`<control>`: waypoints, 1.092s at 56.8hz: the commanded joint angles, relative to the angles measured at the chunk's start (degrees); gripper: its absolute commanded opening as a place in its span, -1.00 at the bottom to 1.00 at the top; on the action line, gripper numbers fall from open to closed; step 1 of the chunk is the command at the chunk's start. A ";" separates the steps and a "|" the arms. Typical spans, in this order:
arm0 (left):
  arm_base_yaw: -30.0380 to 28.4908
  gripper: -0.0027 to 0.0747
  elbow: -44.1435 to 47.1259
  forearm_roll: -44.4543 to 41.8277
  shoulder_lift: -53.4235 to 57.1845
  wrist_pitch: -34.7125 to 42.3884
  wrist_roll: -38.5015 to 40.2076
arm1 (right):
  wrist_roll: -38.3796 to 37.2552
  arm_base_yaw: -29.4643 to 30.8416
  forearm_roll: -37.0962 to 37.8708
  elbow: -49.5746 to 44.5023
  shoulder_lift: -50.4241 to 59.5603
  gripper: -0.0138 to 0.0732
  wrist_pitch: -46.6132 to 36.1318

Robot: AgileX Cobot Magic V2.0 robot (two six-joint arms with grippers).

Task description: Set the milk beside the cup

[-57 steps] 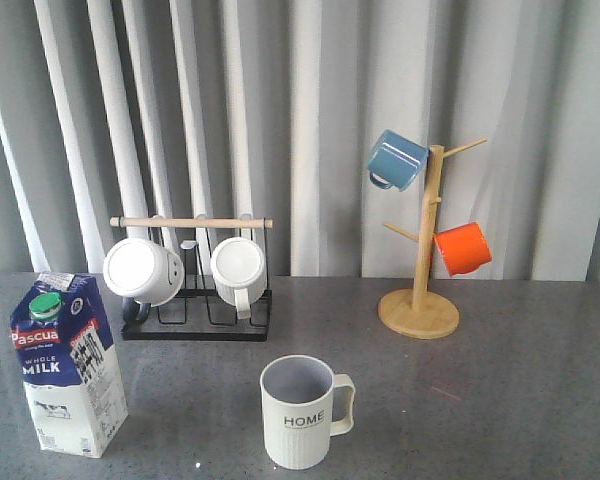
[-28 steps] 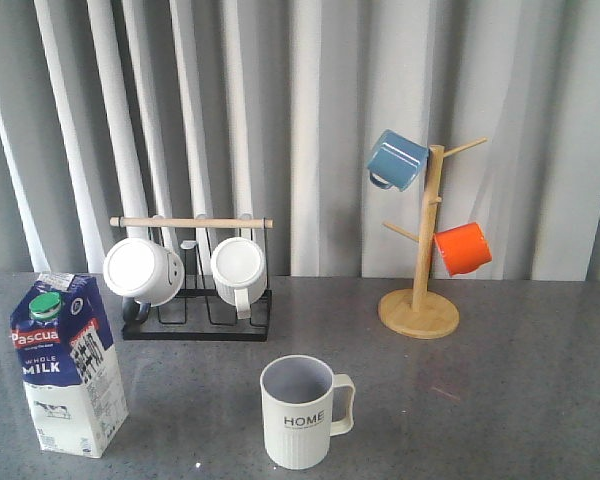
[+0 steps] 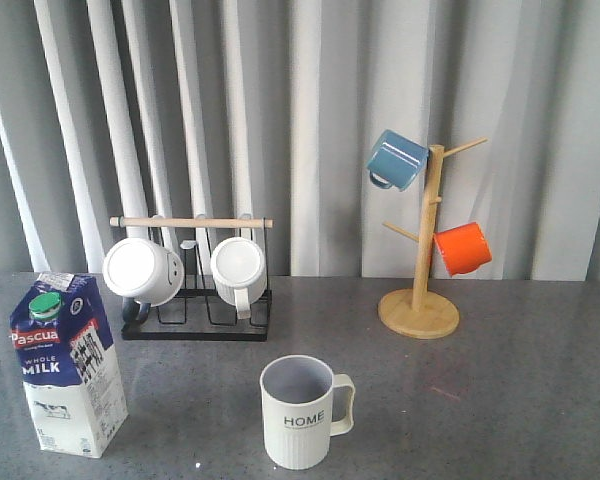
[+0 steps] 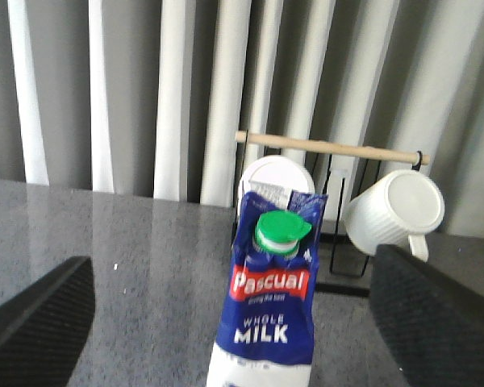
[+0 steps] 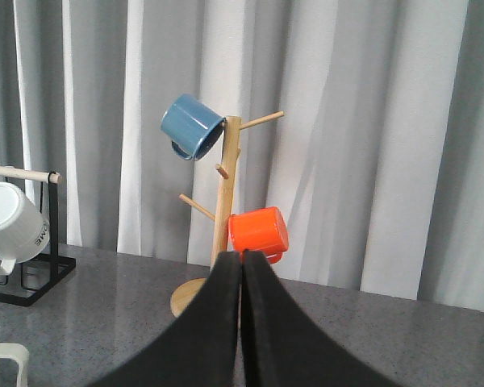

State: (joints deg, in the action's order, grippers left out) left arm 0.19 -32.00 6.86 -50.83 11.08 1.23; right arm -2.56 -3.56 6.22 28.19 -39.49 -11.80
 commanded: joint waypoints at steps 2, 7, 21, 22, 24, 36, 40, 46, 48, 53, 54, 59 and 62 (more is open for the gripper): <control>-0.01 0.96 -6.15 -3.95 -1.11 4.02 2.53 | 0.48 0.34 0.18 1.57 0.14 -0.70 -3.80; -0.01 0.95 -9.96 -5.10 -4.32 3.79 3.58 | 0.48 0.34 0.18 1.57 0.14 -0.70 -3.80; 2.24 0.94 -16.32 -6.56 -15.95 4.46 5.93 | 0.48 0.34 0.18 1.57 0.14 -0.70 -3.80; 2.36 0.94 -16.52 -6.86 -16.55 4.46 5.93 | 0.48 0.34 0.18 1.57 0.14 -0.70 -3.80; 2.69 0.94 -17.03 -7.97 -17.90 4.54 5.93 | 0.48 0.34 0.18 1.57 0.14 -0.70 -3.80; 2.86 0.94 -17.60 -8.61 -24.76 6.86 6.02 | 0.48 0.34 0.18 1.57 0.14 -0.70 -3.86; 2.86 0.94 -17.60 -8.61 -26.64 8.24 5.97 | 0.48 0.34 0.18 1.57 0.14 -0.70 -3.86; 2.86 0.93 -17.60 -8.61 -29.32 10.58 6.02 | 0.48 0.34 0.18 1.57 0.14 -0.70 -3.86; 2.86 0.93 -17.60 -8.61 -29.91 10.87 6.02 | 0.48 0.34 0.18 1.57 0.14 -0.70 -3.86; 2.86 0.91 -17.60 -8.57 -31.92 11.12 6.02 | 0.48 0.34 0.18 1.57 0.14 -0.70 -3.86; 2.86 0.90 -17.60 -8.57 -32.18 11.26 6.02 | 0.48 0.34 0.18 1.57 0.14 -0.70 -3.86; 2.79 0.80 -17.60 -8.36 -34.00 12.34 6.02 | 0.48 0.34 0.18 1.57 0.14 -0.70 -3.86; 2.71 0.64 -17.60 -7.39 -35.02 13.74 5.96 | 0.48 0.34 0.18 1.57 0.14 -0.70 -3.86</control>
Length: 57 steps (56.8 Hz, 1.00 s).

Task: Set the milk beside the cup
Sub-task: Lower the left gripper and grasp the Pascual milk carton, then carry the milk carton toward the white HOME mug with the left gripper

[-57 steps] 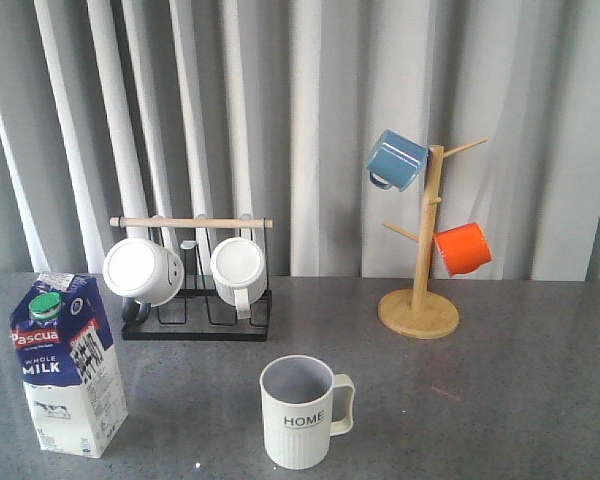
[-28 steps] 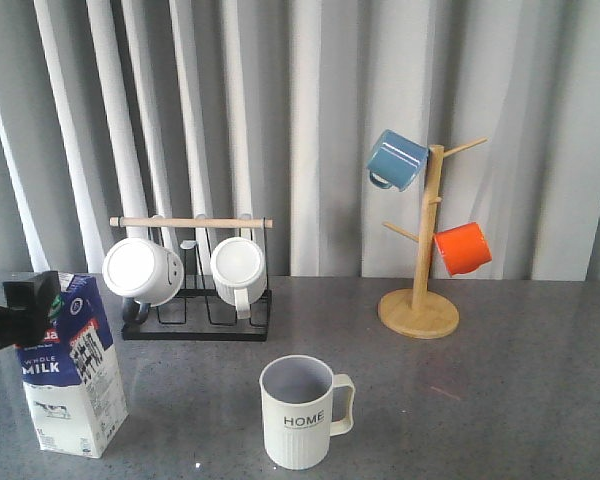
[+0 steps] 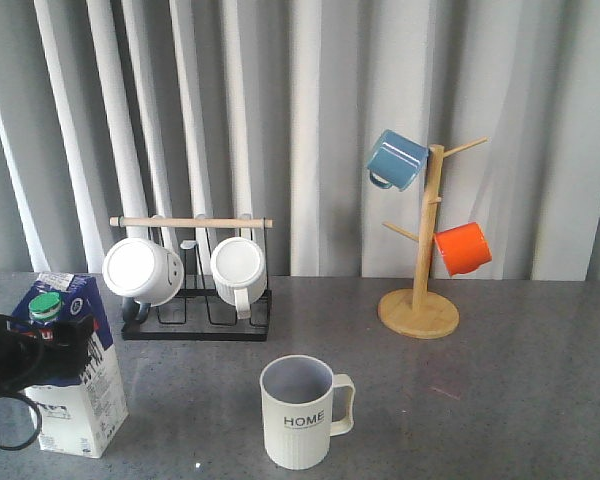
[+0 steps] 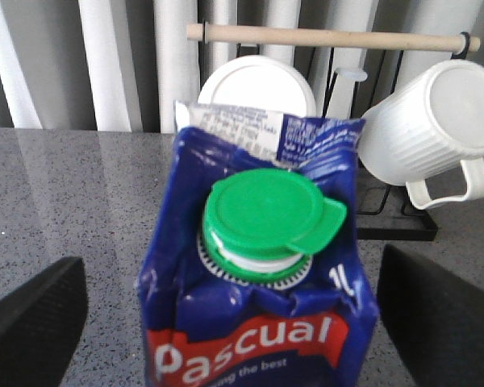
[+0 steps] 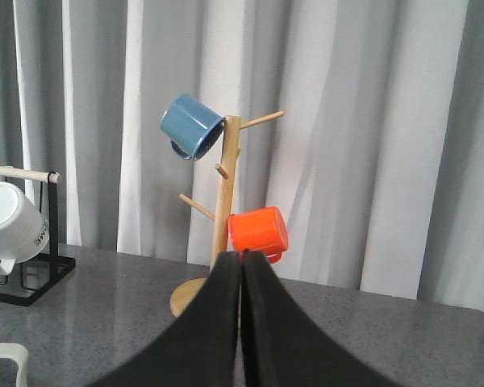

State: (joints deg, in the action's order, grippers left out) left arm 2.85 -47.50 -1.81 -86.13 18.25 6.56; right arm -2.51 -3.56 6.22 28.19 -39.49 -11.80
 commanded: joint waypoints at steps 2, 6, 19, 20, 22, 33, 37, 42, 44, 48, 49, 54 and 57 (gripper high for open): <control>-0.03 0.53 -2.09 1.81 -0.15 7.31 0.63 | 0.43 0.34 0.18 1.57 0.14 -0.70 -3.86; -0.03 0.19 -2.09 2.97 -1.23 9.15 0.57 | 0.43 0.34 0.18 1.57 0.14 -0.70 -3.86; -0.03 -0.89 -2.03 3.20 -1.84 11.80 0.59 | 0.43 0.34 0.18 1.57 0.14 -0.70 -3.86; -0.03 -0.94 -2.03 3.20 -1.84 11.74 0.59 | 0.43 0.34 0.18 1.57 0.14 -0.70 -3.86; -0.03 -0.95 -2.03 3.07 -1.84 11.51 0.50 | 0.43 0.34 0.18 1.57 0.14 -0.70 -3.86; -0.03 -0.95 -2.03 3.11 -1.89 10.94 0.50 | 0.43 0.34 0.18 1.57 0.14 -0.70 -3.80; -0.03 -0.95 -2.03 3.11 -1.89 11.30 0.60 | 0.43 0.34 0.18 1.57 0.14 -0.70 -3.80; -0.03 -0.95 -2.10 3.46 -0.49 11.28 0.68 | 0.43 0.34 0.18 1.57 0.14 -0.70 -3.80; -0.03 -0.95 -2.24 4.76 0.62 10.53 0.62 | 0.43 0.34 0.18 1.57 0.14 -0.70 -3.80; 0.60 -0.95 -2.24 8.97 3.26 10.54 -1.10 | 0.43 0.34 0.18 1.57 0.14 -0.70 -3.80; 0.97 -0.95 -2.26 10.15 3.83 10.66 -2.05 | 0.43 0.34 0.18 1.57 0.14 -0.70 -3.80; 4.07 -0.95 -2.44 21.54 6.86 12.13 -13.10 | 0.43 0.34 0.18 1.57 0.14 -0.70 -3.80; 6.34 -0.95 -2.96 30.98 7.68 12.77 -21.69 | 0.43 0.34 0.18 1.57 0.14 -0.70 -3.80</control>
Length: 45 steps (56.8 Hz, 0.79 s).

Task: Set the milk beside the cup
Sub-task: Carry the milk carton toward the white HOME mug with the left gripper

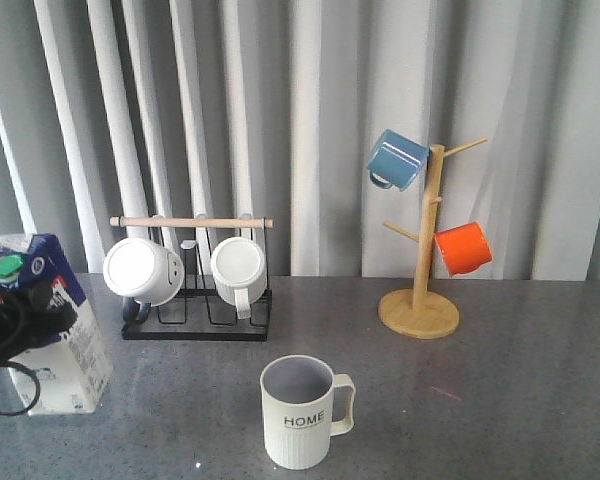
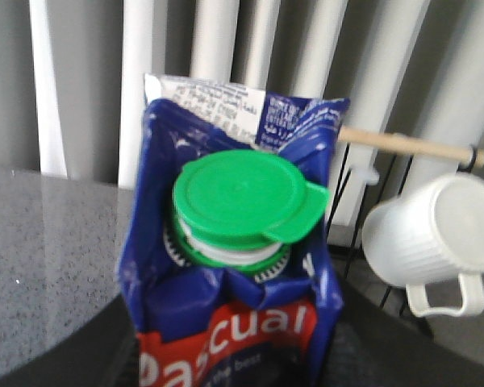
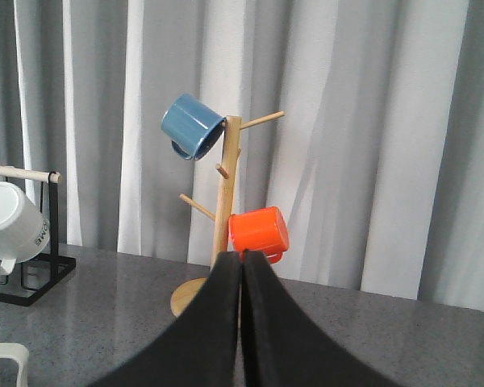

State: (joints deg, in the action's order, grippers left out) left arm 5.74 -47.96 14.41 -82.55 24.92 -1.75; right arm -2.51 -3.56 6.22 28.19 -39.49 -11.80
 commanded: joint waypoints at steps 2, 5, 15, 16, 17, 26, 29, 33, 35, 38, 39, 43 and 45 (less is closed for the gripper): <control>5.21 -0.95 -3.17 22.47 4.16 6.86 -20.08 | 0.43 0.34 0.18 1.57 0.14 -0.70 -3.80; 8.11 -0.95 -4.34 34.47 3.80 8.20 -29.52 | 0.43 0.34 0.18 1.57 0.14 -0.70 -3.80; 18.39 -0.95 -9.07 51.43 1.09 11.81 -46.09 | 0.43 0.34 0.18 1.57 0.14 -0.70 -3.78; 19.28 -0.95 -9.59 51.37 0.70 11.62 -46.09 | 0.43 0.34 0.18 1.57 0.14 -0.70 -3.78; 19.85 -0.95 -9.91 51.29 0.42 11.52 -46.04 | 0.43 0.34 0.18 1.57 0.14 -0.70 -3.78; 24.86 -0.95 -13.01 50.66 -3.18 11.21 -44.96 | 0.43 0.34 0.18 1.57 0.14 -0.70 -3.84; 25.79 -0.95 -13.54 50.24 -4.49 10.96 -44.96 | 0.43 0.34 0.18 1.57 0.14 -0.70 -3.84; 26.75 -0.95 -13.94 48.73 -6.45 10.51 -44.45 | 0.43 0.34 0.18 1.57 0.14 -0.70 -3.84; 27.11 -0.95 -14.14 47.80 -7.35 10.37 -43.68 | 0.43 0.34 0.18 1.57 0.14 -0.70 -3.84; 27.47 -0.95 -14.26 46.68 -8.37 10.07 -42.28 | 0.43 0.34 0.18 1.57 0.14 -0.70 -3.84; 27.64 -0.95 -14.26 46.45 -8.70 10.07 -41.85 | 0.43 0.34 0.18 1.57 0.14 -0.70 -3.84; 28.18 -0.95 -14.26 46.25 -9.82 10.14 -39.89 | 0.43 0.34 0.18 1.57 0.14 -0.70 -3.84; 28.23 -0.95 -14.26 46.25 -10.16 10.12 -38.98 | 0.43 0.34 0.18 1.57 0.14 -0.70 -3.84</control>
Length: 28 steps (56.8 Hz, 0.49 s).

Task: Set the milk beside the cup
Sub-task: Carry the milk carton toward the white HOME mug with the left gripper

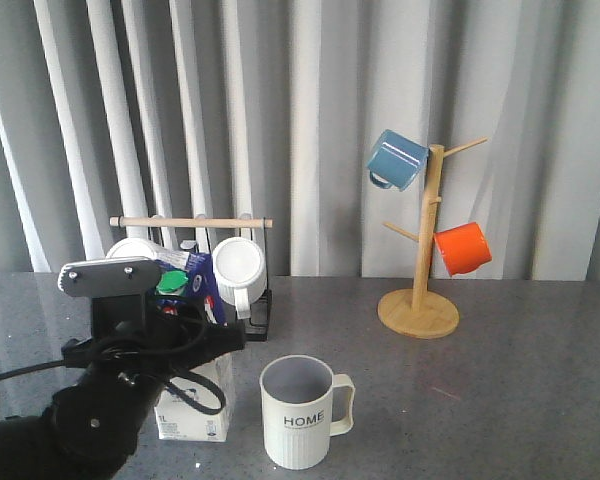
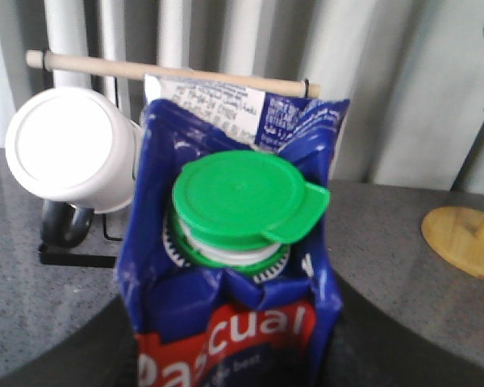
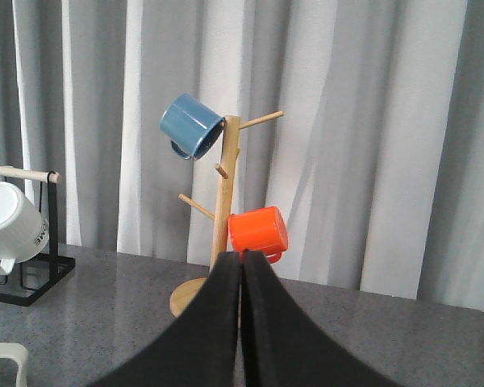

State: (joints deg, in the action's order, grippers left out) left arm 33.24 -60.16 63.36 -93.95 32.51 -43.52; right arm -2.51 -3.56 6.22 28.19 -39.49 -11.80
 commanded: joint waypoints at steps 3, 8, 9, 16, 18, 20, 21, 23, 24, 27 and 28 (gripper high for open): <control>0.79 -0.95 -2.06 -2.71 0.61 2.52 3.84 | 0.43 0.34 0.18 1.57 0.14 -0.70 -3.84; 1.17 -0.95 -2.01 -3.08 -0.07 2.86 4.36 | 0.43 0.34 0.18 1.57 0.14 -0.70 -3.84; 1.24 -0.95 -2.01 -3.18 -0.21 3.02 4.36 | 0.43 0.34 0.18 1.57 0.14 -0.70 -3.84; 1.84 -0.95 -1.59 -4.95 -1.35 4.89 4.36 | 0.43 0.34 0.18 1.57 0.14 -0.70 -3.84; 1.90 -0.95 -1.59 -5.35 -1.78 4.82 4.36 | 0.43 0.34 0.18 1.57 0.14 -0.70 -3.84; 2.10 -0.95 -1.59 -5.67 -2.16 4.88 4.36 | 0.43 0.34 0.18 1.57 0.14 -0.70 -3.77; 2.19 -0.95 -1.59 -5.68 -2.37 4.93 4.36 | 0.43 0.34 0.18 1.57 0.14 -0.70 -3.82; 2.31 -0.95 -1.59 -5.68 -2.82 5.09 4.36 | 0.43 0.34 0.18 1.57 0.14 -0.70 -3.82; 2.31 -0.95 -1.59 -5.68 -2.95 5.09 4.36 | 0.43 0.34 0.18 1.57 0.14 -0.70 -3.82; 2.42 -0.95 -1.59 -5.62 -3.48 4.97 4.36 | 0.43 0.34 0.18 1.57 0.14 -0.70 -3.82; 2.49 -0.95 -1.59 -5.55 -3.53 4.92 4.36 | 0.43 0.34 0.18 1.57 0.14 -0.70 -3.82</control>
State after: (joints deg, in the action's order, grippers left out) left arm 35.25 -60.16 59.57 -99.11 34.66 -39.80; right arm -2.51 -3.56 6.22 28.19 -39.49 -11.80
